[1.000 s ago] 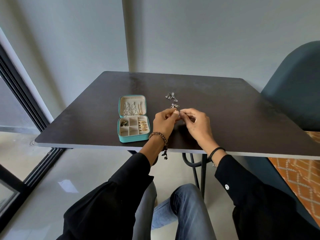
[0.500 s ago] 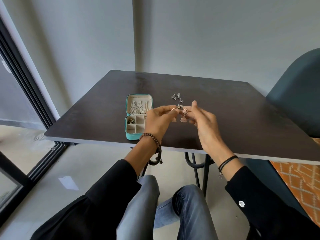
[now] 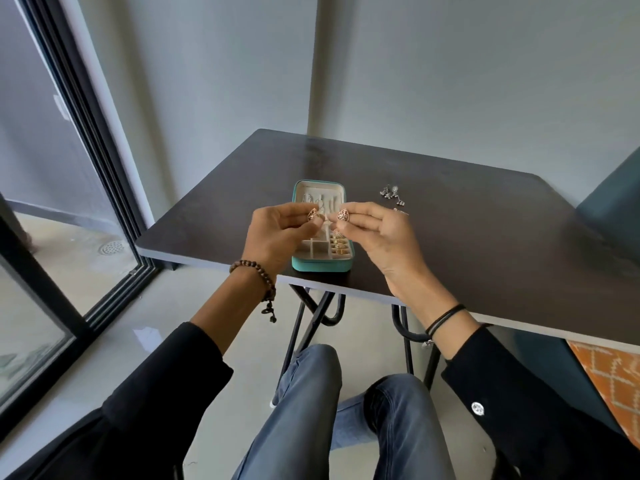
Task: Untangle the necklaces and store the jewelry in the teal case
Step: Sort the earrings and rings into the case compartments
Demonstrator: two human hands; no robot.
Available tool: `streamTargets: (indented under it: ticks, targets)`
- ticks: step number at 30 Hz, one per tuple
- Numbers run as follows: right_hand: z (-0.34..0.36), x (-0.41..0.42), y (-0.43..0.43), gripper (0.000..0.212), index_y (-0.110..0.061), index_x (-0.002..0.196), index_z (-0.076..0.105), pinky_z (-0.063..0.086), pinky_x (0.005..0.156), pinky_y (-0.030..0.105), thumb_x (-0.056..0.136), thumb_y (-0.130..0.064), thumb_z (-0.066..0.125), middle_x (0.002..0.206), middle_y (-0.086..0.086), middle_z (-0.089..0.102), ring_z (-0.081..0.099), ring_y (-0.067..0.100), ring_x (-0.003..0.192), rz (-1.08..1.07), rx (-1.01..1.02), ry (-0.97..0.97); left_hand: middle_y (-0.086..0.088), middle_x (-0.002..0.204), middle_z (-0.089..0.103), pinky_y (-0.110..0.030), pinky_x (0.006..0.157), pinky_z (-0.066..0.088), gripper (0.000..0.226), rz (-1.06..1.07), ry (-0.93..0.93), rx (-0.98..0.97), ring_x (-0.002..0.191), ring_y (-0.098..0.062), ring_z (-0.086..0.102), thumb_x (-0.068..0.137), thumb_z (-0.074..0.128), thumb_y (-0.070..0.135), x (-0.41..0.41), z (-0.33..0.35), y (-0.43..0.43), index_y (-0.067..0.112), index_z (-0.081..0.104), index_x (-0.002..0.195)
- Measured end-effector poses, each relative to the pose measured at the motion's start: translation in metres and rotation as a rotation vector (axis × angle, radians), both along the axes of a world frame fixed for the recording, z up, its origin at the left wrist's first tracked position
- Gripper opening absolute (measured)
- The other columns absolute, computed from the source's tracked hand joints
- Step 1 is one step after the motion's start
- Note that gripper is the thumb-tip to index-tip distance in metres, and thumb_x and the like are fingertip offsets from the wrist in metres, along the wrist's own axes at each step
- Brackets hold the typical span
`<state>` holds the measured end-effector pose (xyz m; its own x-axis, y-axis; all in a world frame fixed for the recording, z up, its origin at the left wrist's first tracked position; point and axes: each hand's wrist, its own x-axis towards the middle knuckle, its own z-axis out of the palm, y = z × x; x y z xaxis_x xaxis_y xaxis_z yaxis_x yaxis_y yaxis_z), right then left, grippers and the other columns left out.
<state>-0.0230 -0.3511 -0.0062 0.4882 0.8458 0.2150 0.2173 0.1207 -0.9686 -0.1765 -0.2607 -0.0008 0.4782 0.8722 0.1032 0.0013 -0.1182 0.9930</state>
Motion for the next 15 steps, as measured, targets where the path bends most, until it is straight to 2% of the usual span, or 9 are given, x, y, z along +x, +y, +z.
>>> streamTargets:
  ticks: [2,6,10,15]
  targets:
    - [-0.004,-0.008,0.010,0.030,-0.010,0.117,0.072,0.058,0.091,0.029,0.088,-0.012,0.079,0.105,0.004,0.079,0.076,0.015,0.099,-0.001,-0.024,-0.034,-0.004,0.102,0.076,-0.024,0.082,0.060,0.032,0.033,0.011,0.029,0.092,-0.010,0.073,0.085,0.076,0.014,-0.012,-0.005,0.006,0.006,0.071,0.115]
    - [-0.011,-0.022,0.022,0.022,-0.019,0.105,0.076,0.059,0.083,0.024,0.084,-0.017,0.084,0.097,0.000,0.079,0.076,0.008,0.087,-0.042,-0.104,-0.176,-0.006,0.100,0.077,-0.033,0.088,0.059,0.029,0.038,0.022,0.068,0.095,-0.016,0.074,0.084,0.077,0.016,-0.028,-0.014,0.015,0.007,0.073,0.112]
    - [-0.017,-0.032,0.026,0.025,-0.012,0.108,0.077,0.058,0.078,0.015,0.083,-0.012,0.084,0.089,-0.004,0.077,0.074,0.001,0.078,-0.028,-0.128,-0.341,-0.004,0.100,0.077,-0.033,0.090,0.059,0.028,0.048,0.025,0.082,0.096,-0.014,0.073,0.085,0.076,0.016,-0.033,-0.020,0.017,0.011,0.073,0.112]
    - [-0.017,-0.038,0.029,0.022,-0.013,0.107,0.079,0.052,0.072,0.006,0.085,-0.011,0.082,0.089,-0.006,0.076,0.070,-0.004,0.076,-0.030,-0.167,-0.506,0.000,0.097,0.076,-0.033,0.088,0.060,0.028,0.062,0.039,0.083,0.095,-0.012,0.072,0.084,0.076,0.016,-0.032,-0.023,0.018,0.012,0.074,0.111]
